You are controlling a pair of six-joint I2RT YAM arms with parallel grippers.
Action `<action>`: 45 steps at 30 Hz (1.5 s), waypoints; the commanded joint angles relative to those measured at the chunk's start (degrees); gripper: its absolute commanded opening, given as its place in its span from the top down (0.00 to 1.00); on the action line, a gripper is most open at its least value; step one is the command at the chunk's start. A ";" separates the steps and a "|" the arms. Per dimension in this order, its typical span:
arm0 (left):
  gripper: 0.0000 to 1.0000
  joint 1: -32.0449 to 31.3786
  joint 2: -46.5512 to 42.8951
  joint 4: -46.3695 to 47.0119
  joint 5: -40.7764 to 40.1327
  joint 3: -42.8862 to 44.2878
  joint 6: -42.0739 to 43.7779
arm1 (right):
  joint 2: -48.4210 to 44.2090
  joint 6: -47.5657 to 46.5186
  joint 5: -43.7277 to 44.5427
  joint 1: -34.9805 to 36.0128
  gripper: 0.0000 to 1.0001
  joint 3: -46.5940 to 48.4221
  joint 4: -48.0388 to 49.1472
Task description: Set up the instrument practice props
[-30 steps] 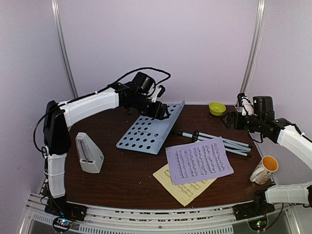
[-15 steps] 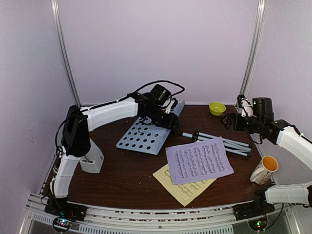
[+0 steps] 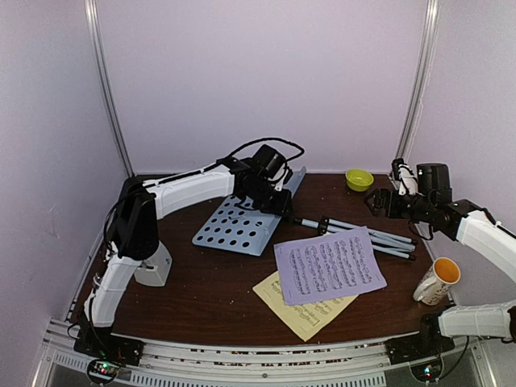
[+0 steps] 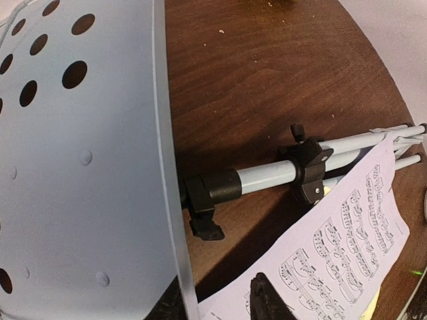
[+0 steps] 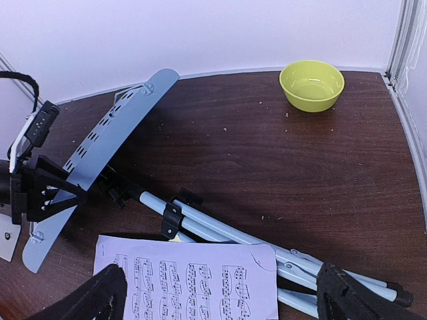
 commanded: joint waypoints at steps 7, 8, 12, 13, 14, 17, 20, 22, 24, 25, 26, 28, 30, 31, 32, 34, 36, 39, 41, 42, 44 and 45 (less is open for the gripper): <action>0.83 -0.90 5.51 -2.47 -4.29 7.19 -3.20 | -0.28 0.39 0.13 0.32 0.00 -0.69 0.96; 0.87 -0.90 5.36 -2.79 -5.04 7.48 -3.36 | -0.29 0.40 0.21 0.27 0.00 -0.71 0.96; 0.99 -0.91 3.33 -2.60 -8.43 7.98 -3.64 | -0.29 0.28 0.43 0.32 0.00 -0.59 0.96; 1.00 -0.91 2.44 -2.21 -8.90 8.20 -3.64 | -0.26 0.31 0.49 0.32 0.00 -0.62 0.96; 1.00 -0.84 1.83 -1.81 -9.34 8.38 -3.66 | -0.23 0.35 0.50 0.32 0.00 -0.60 0.92; 1.00 -0.67 -0.15 0.03 -10.48 8.81 -3.47 | -0.29 0.23 0.49 0.28 0.00 -0.50 0.75; 1.00 -0.47 -2.61 2.48 -12.40 8.83 -2.44 | -0.75 0.00 0.76 0.30 0.00 -0.47 0.40; 1.00 -0.50 -4.43 3.98 -14.43 8.90 -1.13 | -1.19 -0.12 1.05 0.27 0.00 -0.41 0.18; 1.00 -0.47 -6.25 5.76 -16.26 9.10 1.07 | -1.63 -0.22 1.13 0.27 0.00 -0.51 0.17; 1.00 -0.47 -7.06 6.35 -17.17 9.35 2.16 | -1.76 -0.22 1.14 0.27 0.00 -0.55 0.09; 1.00 -0.50 -7.87 7.05 -17.87 9.64 3.50 | -1.90 -0.30 1.10 0.31 0.00 -0.56 -0.03; 1.00 -0.47 -9.23 7.87 -19.42 10.44 6.30 | -2.25 -0.38 1.02 0.34 0.00 -0.50 -0.01; 1.00 -0.47 -10.61 9.10 -20.45 10.67 9.60 | -2.79 -0.44 0.69 0.31 0.00 -0.69 0.13; 1.00 -0.51 -11.28 9.40 -21.07 10.70 11.21 | -3.16 -0.40 0.63 0.32 0.00 -0.82 0.38; 1.00 -0.47 -11.99 9.77 -21.75 10.66 12.77 | -3.51 -0.47 0.56 0.30 0.00 -0.97 0.63; 1.00 -0.51 -13.34 10.74 -22.78 10.49 16.02 | -4.34 -0.63 0.34 0.26 0.00 -1.23 1.30; 1.00 -0.65 -15.15 12.35 -23.31 9.70 19.50 | -5.09 -0.73 -0.09 0.32 0.00 -1.49 1.98; 1.00 -1.08 -18.10 16.37 -24.04 7.09 25.61 | -6.14 -1.24 -1.14 0.27 0.00 -1.77 2.85; 1.00 -1.68 -20.39 19.62 -25.81 4.45 30.35 | -6.78 -1.74 -1.64 0.30 0.00 -2.08 3.63; 1.00 -1.96 -21.40 20.91 -26.58 3.74 32.55 | -7.07 -1.94 -1.74 0.36 0.00 -2.18 3.87; 1.00 -2.38 -22.83 22.89 -27.62 3.52 37.33 | -7.52 -2.44 -2.13 0.47 0.00 -2.21 4.46; 1.00 -2.47 -23.37 23.96 -27.81 3.53 39.18 | -7.62 -2.74 -2.29 0.60 0.00 -2.24 4.80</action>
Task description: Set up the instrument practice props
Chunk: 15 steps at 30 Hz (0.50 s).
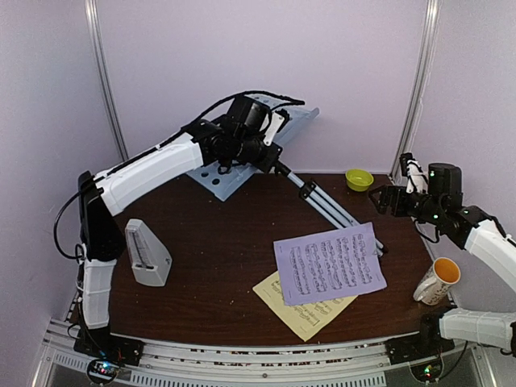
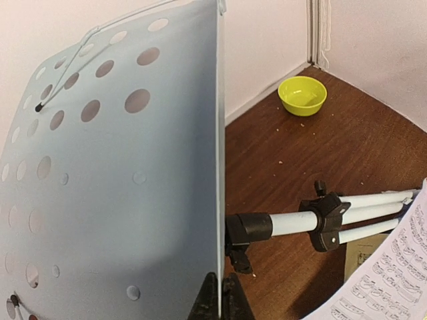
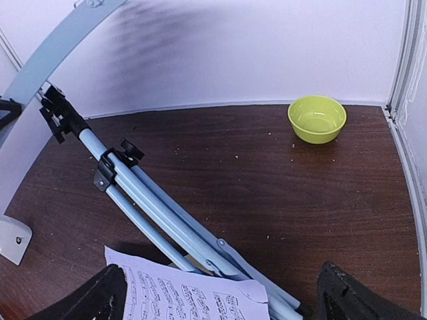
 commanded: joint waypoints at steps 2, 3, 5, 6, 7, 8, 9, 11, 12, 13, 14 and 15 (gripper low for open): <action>1.00 -1.23 -9.88 22.97 -5.82 1.61 17.19 | -1.27 -2.36 -1.67 1.22 0.00 -0.44 3.71; 1.00 -1.35 -10.41 23.66 -5.20 1.62 18.95 | -1.21 -2.81 -1.75 1.77 0.00 -0.35 4.33; 1.00 -1.92 -11.41 25.40 -4.18 1.53 23.01 | -0.54 -3.78 -1.53 3.28 0.00 0.32 5.99; 1.00 -2.33 -11.69 26.09 -3.93 1.59 25.47 | 0.15 -4.20 -1.16 4.30 0.00 0.69 6.37; 1.00 -2.90 -11.89 26.94 -4.05 1.56 27.77 | 0.90 -4.69 -0.57 5.28 0.00 1.29 6.89; 1.00 -3.48 -12.12 27.88 -4.48 1.63 30.28 | 1.94 -5.19 -0.09 6.28 0.00 2.18 7.72; 1.00 -3.98 -12.24 28.80 -4.82 1.61 32.45 | 3.13 -5.66 0.28 7.33 0.00 2.89 8.43; 1.00 -4.83 -12.45 30.26 -5.44 1.80 36.24 | 5.60 -6.27 1.19 9.18 0.00 4.04 10.27; 1.00 -5.12 -12.55 30.87 -5.70 2.03 37.41 | 7.00 -6.48 1.76 10.06 0.00 4.70 10.98; 1.00 -5.31 -12.78 31.18 -5.85 2.26 38.22 | 8.39 -6.82 2.33 11.06 0.01 5.43 11.89; 1.00 -5.36 -12.94 31.28 -5.72 2.49 38.60 | 9.75 -7.14 2.90 11.96 0.03 6.13 12.64; 1.00 -5.37 -13.25 31.43 -5.43 2.65 38.91 | 11.12 -7.57 3.45 13.07 0.05 6.76 13.40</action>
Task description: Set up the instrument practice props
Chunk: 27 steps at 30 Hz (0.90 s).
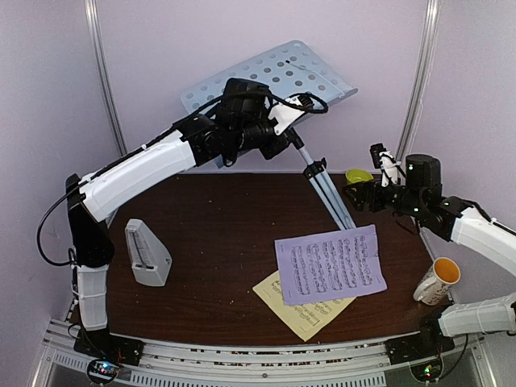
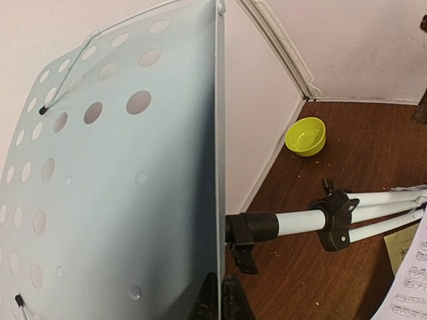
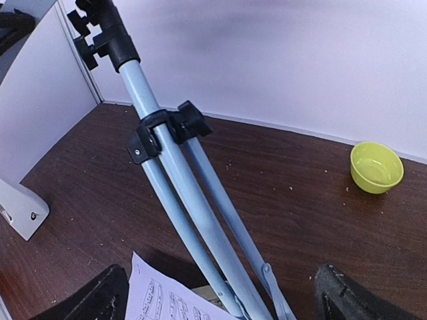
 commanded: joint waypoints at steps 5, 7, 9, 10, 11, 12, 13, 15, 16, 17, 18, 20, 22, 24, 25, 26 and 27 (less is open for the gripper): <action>1.00 -1.80 -9.86 22.39 -0.48 1.70 12.32 | 10.35 -5.02 8.45 5.77 0.20 7.24 7.33; 1.00 -2.51 -10.36 23.32 -0.59 0.97 14.26 | 12.28 -5.58 9.20 6.10 0.28 8.88 7.16; 1.00 -3.05 -10.48 23.61 -0.82 0.93 15.69 | 13.67 -6.10 9.40 6.49 0.36 10.02 7.06; 1.00 -3.31 -10.51 23.73 -1.07 0.89 16.40 | 14.12 -6.38 9.72 6.67 0.40 10.47 7.04; 1.00 -3.53 -10.57 23.95 -1.15 0.88 17.03 | 14.51 -6.68 10.19 6.92 0.43 10.80 7.00; 1.00 -3.71 -10.59 24.14 -1.14 0.93 17.34 | 14.87 -6.94 10.52 7.11 0.45 11.13 6.96; 1.00 -3.89 -10.58 24.22 -1.14 1.01 17.62 | 15.14 -7.14 10.60 7.36 0.46 11.42 6.92; 1.00 -4.09 -10.58 24.64 -1.14 1.01 18.06 | 15.69 -7.59 10.82 7.96 0.48 12.04 6.98; 1.00 -4.16 -10.58 24.85 -1.10 1.05 18.28 | 15.97 -7.82 11.11 8.36 0.48 12.19 7.07; 1.00 -4.23 -10.58 25.02 -1.06 1.06 18.47 | 16.27 -8.16 11.39 8.79 0.48 12.43 7.16; 1.00 -4.27 -10.58 25.20 -0.99 1.06 18.57 | 16.50 -8.55 11.81 9.30 0.49 12.59 7.18; 1.00 -4.50 -10.58 25.56 -0.94 1.06 19.28 | 17.14 -9.57 13.24 10.20 0.49 13.01 7.29; 1.00 -4.90 -10.58 25.99 -1.05 0.97 20.51 | 17.87 -10.35 14.86 10.88 0.53 13.53 7.16; 1.00 -5.26 -10.58 26.29 -1.11 0.89 21.73 | 18.35 -10.59 16.06 11.20 0.60 14.02 7.23; 1.00 -5.50 -10.59 26.42 -1.25 0.88 22.41 | 18.56 -10.63 16.55 11.29 0.64 14.26 7.28; 1.00 -5.67 -10.58 26.52 -1.48 0.81 23.34 | 18.69 -10.63 16.86 11.31 0.70 14.54 7.43; 1.00 -5.77 -10.65 26.70 -1.75 0.72 24.03 | 18.80 -10.64 17.20 11.39 0.77 14.84 7.47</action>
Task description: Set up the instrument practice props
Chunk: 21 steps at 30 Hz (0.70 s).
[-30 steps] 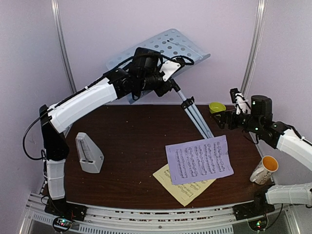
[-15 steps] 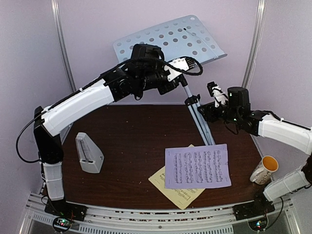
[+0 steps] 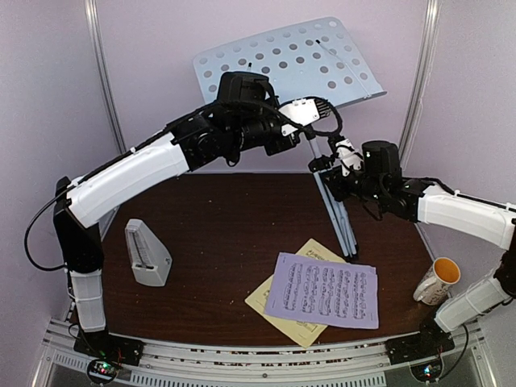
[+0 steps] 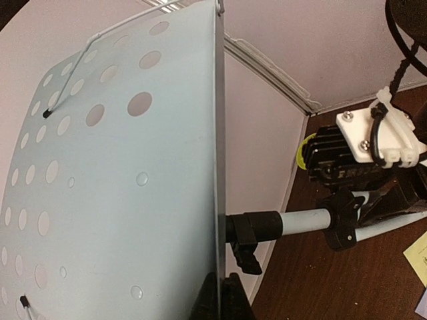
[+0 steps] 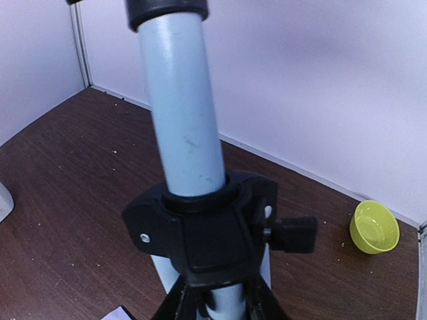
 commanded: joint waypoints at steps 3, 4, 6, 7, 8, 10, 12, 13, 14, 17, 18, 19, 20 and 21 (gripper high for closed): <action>1.00 -1.43 -7.19 22.87 -2.40 1.88 7.74 | 0.61 -1.11 5.18 0.58 0.94 2.97 1.98; 1.00 -1.47 -7.29 23.41 -2.52 1.48 7.95 | 0.36 -1.25 5.53 0.56 1.00 2.86 2.60; 1.00 -1.44 -7.70 24.51 -2.95 0.56 8.00 | -0.40 -1.28 6.73 0.65 1.00 2.24 4.39; 1.00 -1.42 -7.85 25.01 -3.19 0.04 8.18 | -0.89 -1.38 7.13 0.67 1.00 1.75 5.83; 1.00 -1.42 -8.10 25.58 -3.51 -0.51 8.29 | -1.40 -1.42 7.49 0.66 1.00 1.25 6.96; 0.94 -1.44 -8.50 26.52 -4.00 -1.50 8.79 | -2.63 -1.43 7.91 0.65 1.00 -0.10 9.74; 0.84 -1.44 -8.85 27.50 -4.64 -2.10 8.95 | -3.36 -1.31 8.14 0.65 1.00 -1.18 12.05; 0.76 -1.43 -9.06 27.72 -4.80 -2.28 9.03 | -3.67 -1.14 8.33 0.65 1.00 -1.43 12.74; 0.70 -1.44 -9.28 28.04 -4.83 -2.53 9.12 | -3.83 -1.09 8.49 0.65 1.00 -1.53 13.32; 0.48 -1.42 -10.11 28.51 -4.90 -2.90 8.80 | -4.64 -0.95 9.18 0.67 1.00 -2.09 15.15; 0.41 -1.42 -10.48 28.38 -4.96 -3.13 8.60 | -4.98 -0.86 9.43 0.61 1.00 -2.46 16.09; 0.37 -1.54 -11.08 28.52 -5.12 -3.73 8.28 | -5.35 -0.66 9.58 0.58 1.00 -2.87 17.02; 0.32 -1.54 -11.83 28.78 -5.22 -4.62 7.94 | -5.61 -0.44 9.75 0.56 1.00 -3.27 18.13; 0.28 -1.51 -12.75 29.42 -5.34 -5.85 7.57 | -5.76 -0.26 9.84 0.58 1.00 -3.62 19.02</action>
